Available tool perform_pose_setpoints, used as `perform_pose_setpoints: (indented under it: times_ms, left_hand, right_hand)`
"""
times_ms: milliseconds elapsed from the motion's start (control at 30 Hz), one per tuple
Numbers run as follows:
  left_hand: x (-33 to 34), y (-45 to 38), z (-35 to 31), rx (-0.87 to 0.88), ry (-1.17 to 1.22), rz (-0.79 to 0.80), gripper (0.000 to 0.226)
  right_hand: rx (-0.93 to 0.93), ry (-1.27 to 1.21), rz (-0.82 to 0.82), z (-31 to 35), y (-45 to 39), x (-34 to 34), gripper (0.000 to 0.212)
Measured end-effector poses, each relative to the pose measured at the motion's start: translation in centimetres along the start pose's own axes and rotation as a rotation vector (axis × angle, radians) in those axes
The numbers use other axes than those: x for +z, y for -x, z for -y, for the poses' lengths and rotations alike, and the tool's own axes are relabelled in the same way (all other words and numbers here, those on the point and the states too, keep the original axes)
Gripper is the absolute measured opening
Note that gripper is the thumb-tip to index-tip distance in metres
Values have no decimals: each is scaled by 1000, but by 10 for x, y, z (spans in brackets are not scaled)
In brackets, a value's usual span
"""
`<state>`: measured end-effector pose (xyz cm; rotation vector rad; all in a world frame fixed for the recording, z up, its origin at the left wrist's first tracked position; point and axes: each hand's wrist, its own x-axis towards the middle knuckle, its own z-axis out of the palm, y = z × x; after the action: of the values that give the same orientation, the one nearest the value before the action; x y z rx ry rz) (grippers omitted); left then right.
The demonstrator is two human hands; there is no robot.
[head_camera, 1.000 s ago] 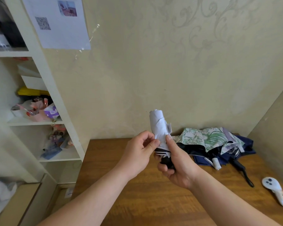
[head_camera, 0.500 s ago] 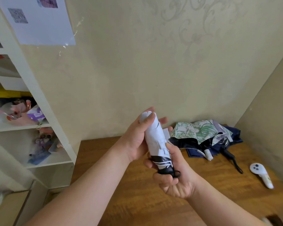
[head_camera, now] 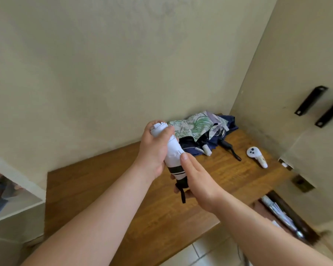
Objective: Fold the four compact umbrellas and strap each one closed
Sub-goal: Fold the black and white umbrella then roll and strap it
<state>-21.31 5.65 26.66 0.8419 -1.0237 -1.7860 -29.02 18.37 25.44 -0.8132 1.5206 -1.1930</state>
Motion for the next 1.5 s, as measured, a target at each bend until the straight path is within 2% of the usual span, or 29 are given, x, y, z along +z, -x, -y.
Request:
perform_pose_setpoints:
  times_ms: [133,233,333,467,567,667,767,867,1033,1200,1300,1433,1500]
  left_hand:
    - [34,6,25,-63,-44,44,27]
    - [63,9,43,-85,-166,152,26]
    - [93,11,58,101,-498,280,19]
    - [143,18,92,329,-1027,427,21]
    - [187,28,125,347,-1061,395,16]
    - [228,42,158,300,-1086,312,14]
    - [267,56,188,183,-1077,193,20]
    - [305,67,209,147,-1094,157,27]
    - [343,76,246,118,-1147,262,27]
    - [347,68,301,-9,-1074,401,40]
    - [340,63,358,-153,-1101,418,45]
    - [318,64,447,-334,-1154,551,37]
    - [304,67,487,-469,-1172,572,45]
  right_hand:
    - [-82,-67,-65,-20,4,-35,19]
    - [-91,-139,-60,-34,18,-76,26]
    - [-61,-167,-58,-48,38,-127,24]
    - [4,-231,-68,-68,62,-196,26]
    - [44,-236,-17,-78,82,-250,27]
    - [19,1,-132,-86,97,-302,25]
    - [-92,417,-280,-99,104,-348,49]
    - [-54,687,-277,-114,110,-384,66]
    - [29,819,-294,-136,122,-429,42]
    - [123,845,-377,-170,120,-468,41]
    - [290,779,-388,-217,115,-492,42]
    - [508,759,-396,-294,116,-506,46]
    - [594,792,-361,-328,115,-506,51]
